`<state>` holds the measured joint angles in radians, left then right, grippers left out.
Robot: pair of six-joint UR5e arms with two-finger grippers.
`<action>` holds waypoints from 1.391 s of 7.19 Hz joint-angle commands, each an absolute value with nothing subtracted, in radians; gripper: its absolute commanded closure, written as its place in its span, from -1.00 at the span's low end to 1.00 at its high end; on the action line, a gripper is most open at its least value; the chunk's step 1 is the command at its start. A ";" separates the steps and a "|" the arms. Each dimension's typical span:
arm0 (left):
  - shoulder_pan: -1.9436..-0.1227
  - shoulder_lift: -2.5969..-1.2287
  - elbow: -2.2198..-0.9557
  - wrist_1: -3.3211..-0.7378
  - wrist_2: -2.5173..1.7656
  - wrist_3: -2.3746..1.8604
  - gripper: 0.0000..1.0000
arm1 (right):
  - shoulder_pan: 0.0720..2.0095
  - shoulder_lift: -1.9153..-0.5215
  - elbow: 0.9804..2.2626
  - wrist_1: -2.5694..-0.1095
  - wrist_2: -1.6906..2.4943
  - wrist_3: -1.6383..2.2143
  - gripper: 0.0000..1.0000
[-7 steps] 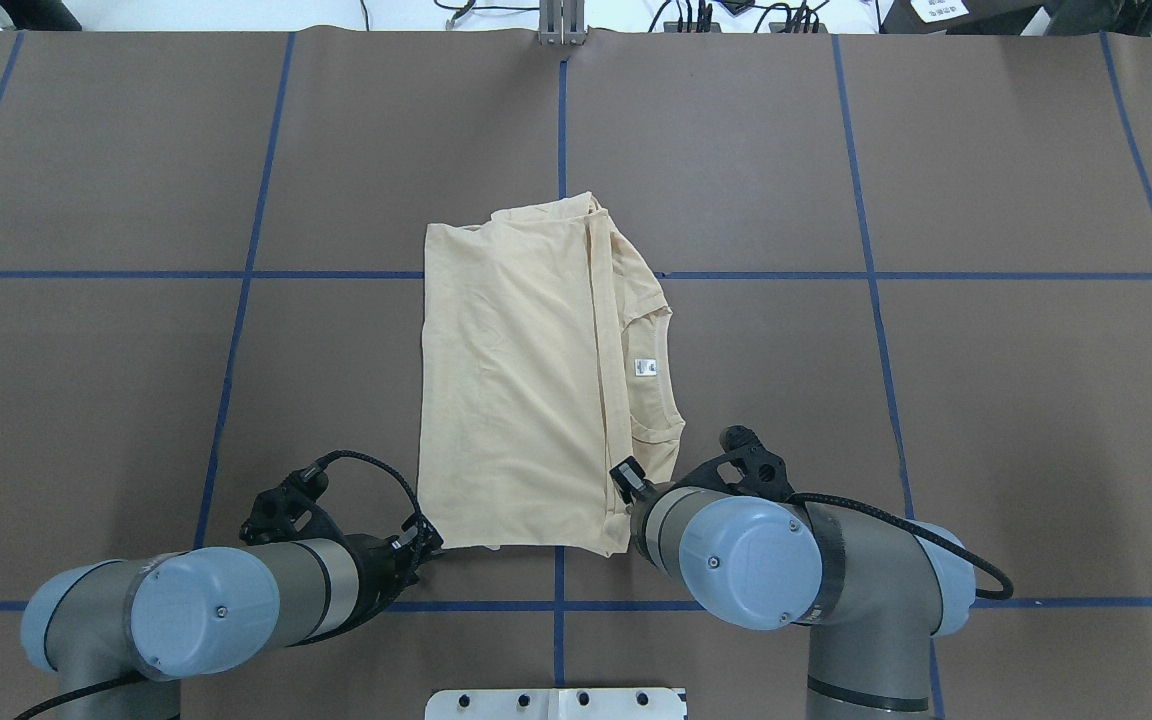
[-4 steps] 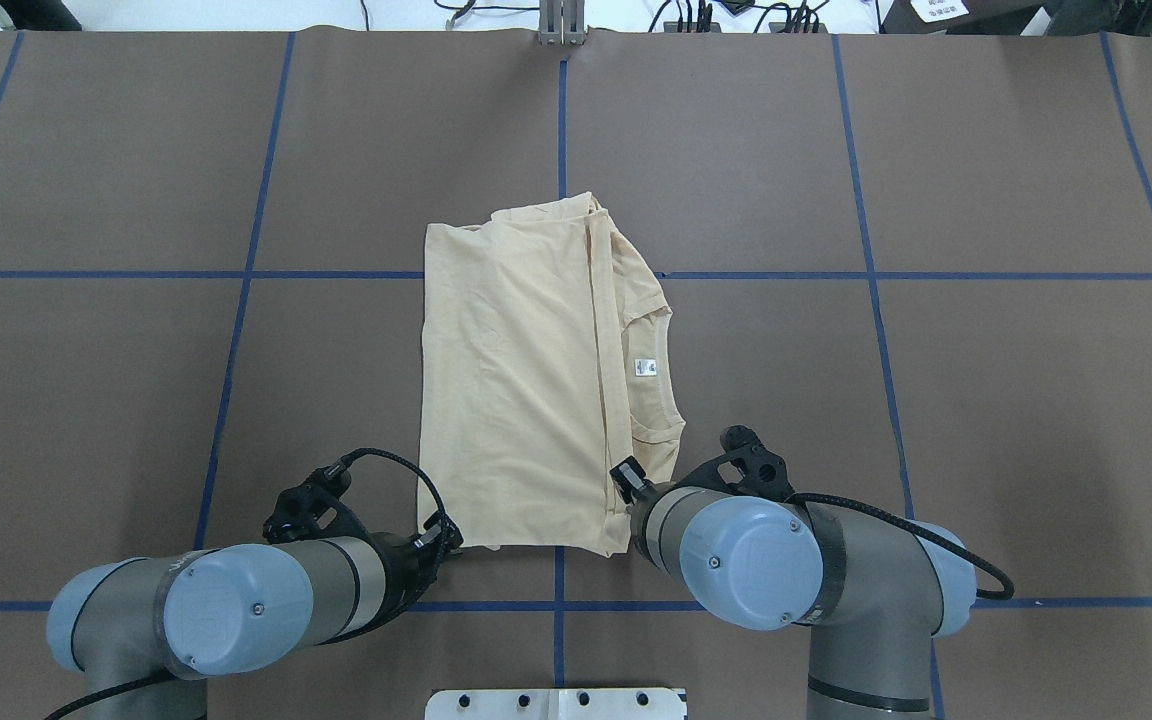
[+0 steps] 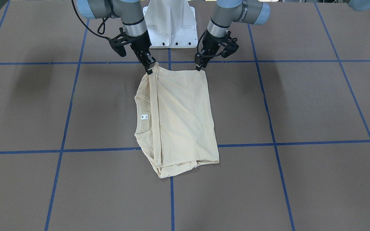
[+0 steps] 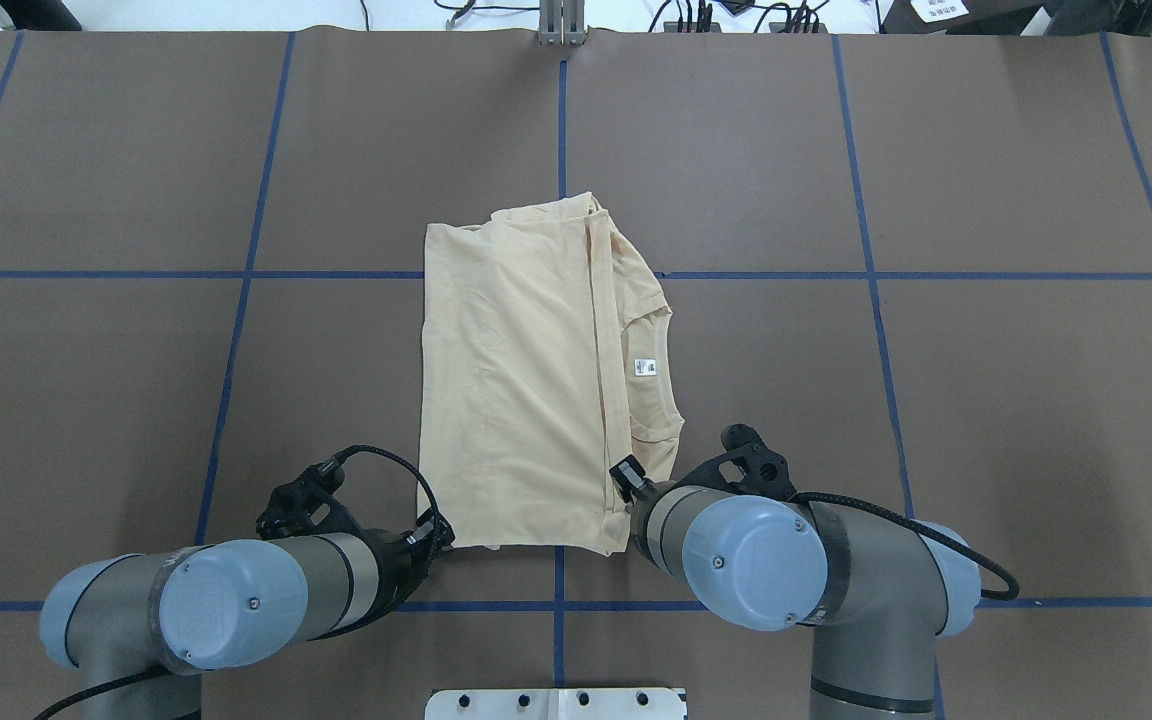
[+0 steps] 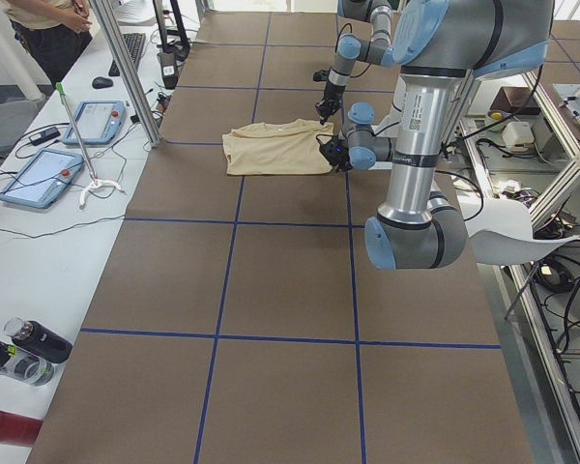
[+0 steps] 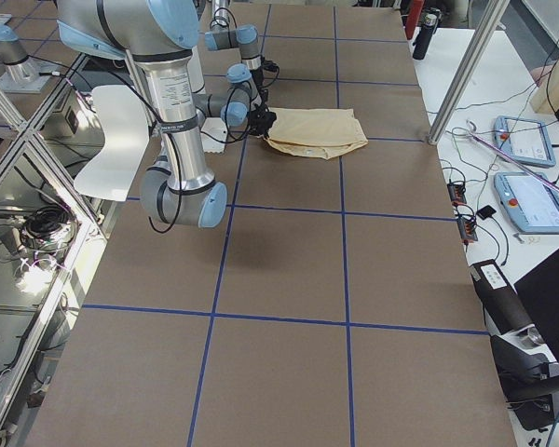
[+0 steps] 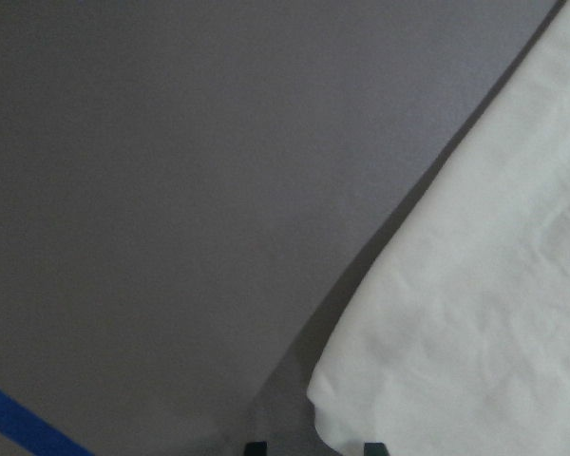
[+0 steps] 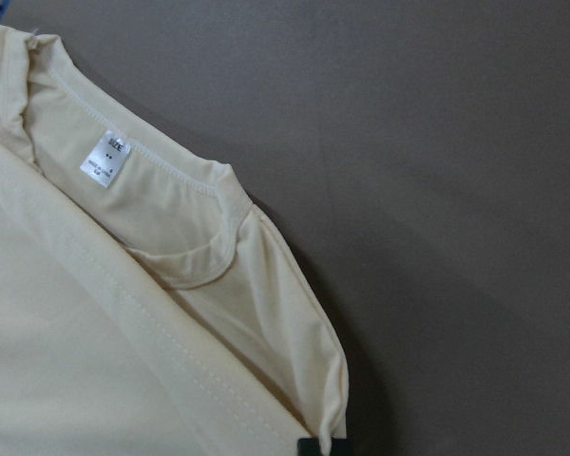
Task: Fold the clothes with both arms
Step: 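Grasp the shirt's two corners nearest the robot with both grippers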
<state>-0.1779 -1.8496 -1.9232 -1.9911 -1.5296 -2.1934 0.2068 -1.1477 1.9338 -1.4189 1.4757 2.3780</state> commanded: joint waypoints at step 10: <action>-0.195 -1.842 -1.945 -1.985 -1.531 -2.189 1.00 | 0.207 -1.147 1.934 -1.419 1.476 2.378 1.00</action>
